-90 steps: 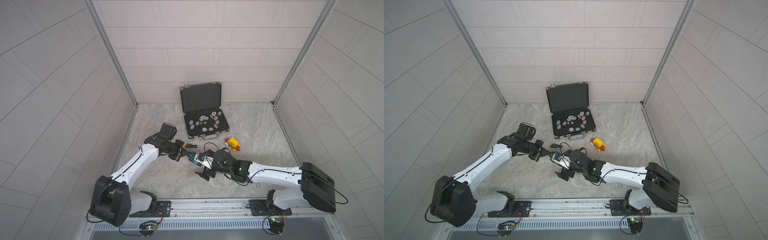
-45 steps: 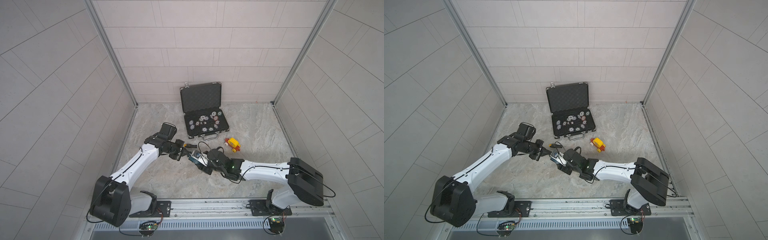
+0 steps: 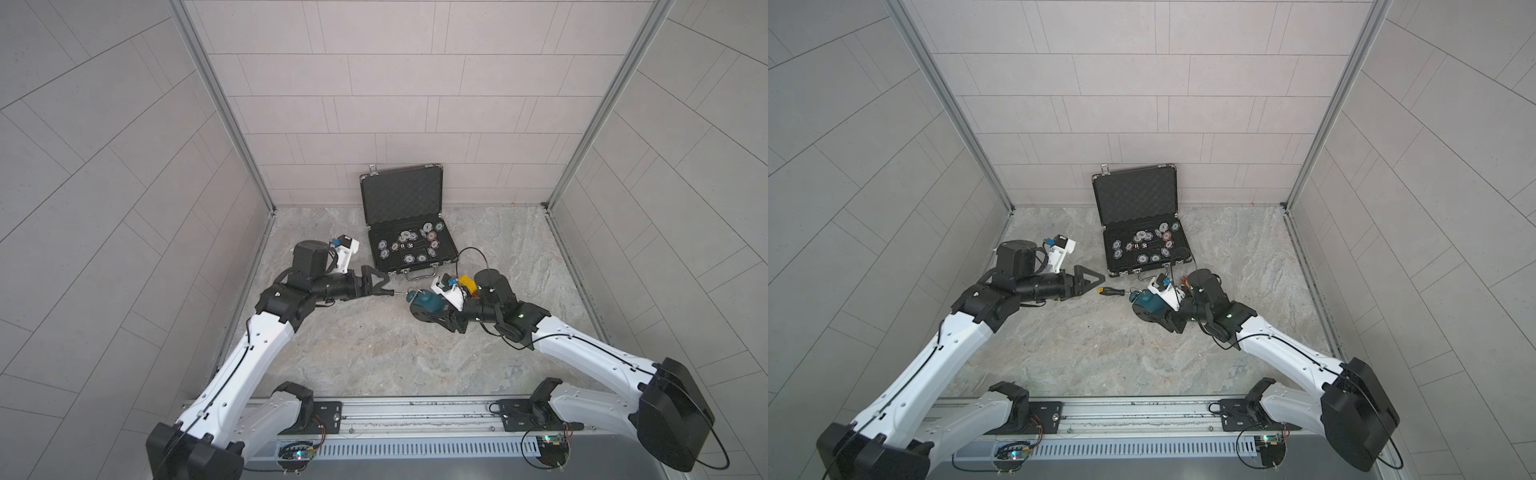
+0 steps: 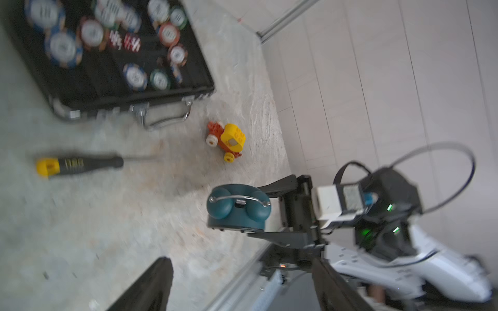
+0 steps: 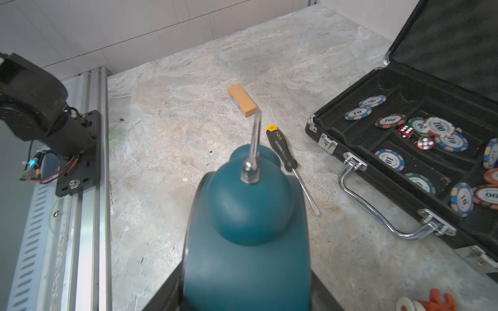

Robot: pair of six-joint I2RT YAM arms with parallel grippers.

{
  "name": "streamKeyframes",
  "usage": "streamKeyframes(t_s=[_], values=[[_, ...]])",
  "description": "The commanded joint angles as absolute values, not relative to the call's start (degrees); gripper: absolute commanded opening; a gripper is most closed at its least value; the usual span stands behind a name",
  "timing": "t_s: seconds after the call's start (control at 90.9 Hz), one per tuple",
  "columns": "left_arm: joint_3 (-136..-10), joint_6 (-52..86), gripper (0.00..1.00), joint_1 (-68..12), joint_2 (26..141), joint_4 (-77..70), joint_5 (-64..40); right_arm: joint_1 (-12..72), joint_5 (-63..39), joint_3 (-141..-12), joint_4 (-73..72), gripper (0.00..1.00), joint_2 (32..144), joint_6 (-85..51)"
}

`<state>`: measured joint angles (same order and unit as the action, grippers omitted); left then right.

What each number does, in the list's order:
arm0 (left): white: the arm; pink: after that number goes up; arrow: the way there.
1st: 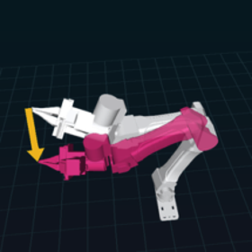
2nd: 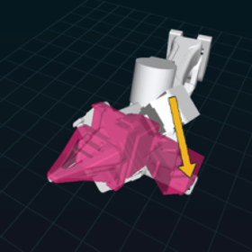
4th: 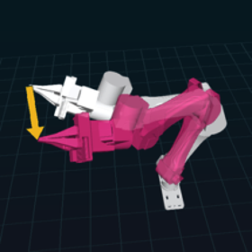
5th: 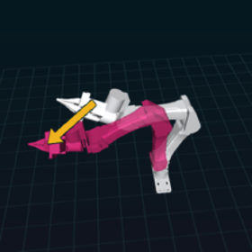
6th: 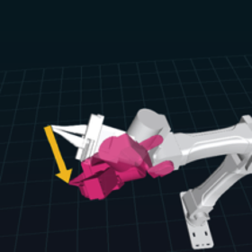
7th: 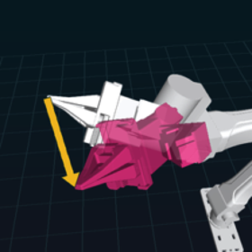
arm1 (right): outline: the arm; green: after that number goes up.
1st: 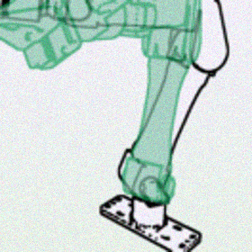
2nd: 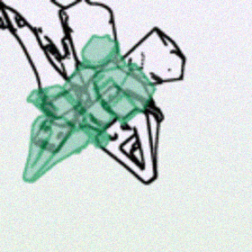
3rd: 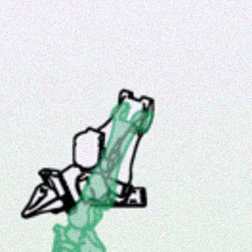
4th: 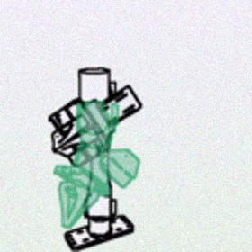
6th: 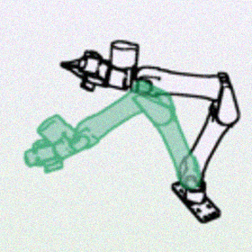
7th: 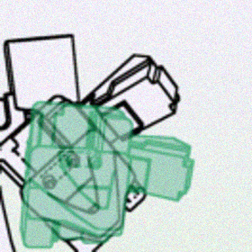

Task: Remove the battery from the alarm
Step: Pick up the alarm from the center of the board, then place the alarm at the center of the board.

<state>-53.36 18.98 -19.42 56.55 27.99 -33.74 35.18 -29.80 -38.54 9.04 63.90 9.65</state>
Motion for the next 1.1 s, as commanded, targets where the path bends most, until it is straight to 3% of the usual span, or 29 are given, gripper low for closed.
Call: streamKeyframes(t_s=[0.0,0.099,0.231,0.671,0.737,0.836,0.935,1.024,1.09], values=[[-48.30,-19.08,0.85,-23.59,55.59,23.82,-42.84,31.62,-41.80,-42.57,18.95,0.41,63.39,18.59],[-45.88,-33.77,0.91,-27.73,56.76,23.03,-45.50,31.41,-43.27,-44.97,24.09,0.41,64.66,23.26],[-49.87,-42.30,0.99,-31.56,63.39,28.96,-43.60,31.95,-46.19,-44.93,25.36,0.42,64.96,27.50],[-57.64,-44.14,1.00,-38.23,80.51,27.71,-40.47,34.04,-46.53,-45.89,25.12,0.43,64.48,30.58],[-57.93,-43.73,0.94,-38.23,81.21,27.10,-40.98,34.08,-46.84,-45.79,25.01,0.43,64.42,30.46],[-58.62,-43.00,0.71,-38.23,81.90,27.75,-42.69,34.01,-46.90,-45.79,25.00,0.43,64.42,30.19],[-59.08,-42.23,0.56,-38.19,82.57,28.27,-44.81,34.02,-47.20,-45.88,24.38,0.44,64.50,29.14],[-59.35,-41.52,0.43,-38.23,82.46,29.41,-45.62,33.95,-46.73,-45.96,24.08,0.50,64.53,28.53],[-59.40,-40.72,0.32,-38.04,82.03,30.62,-45.76,33.24,-45.21,-45.36,22.84,0.62,63.77,25.81]])
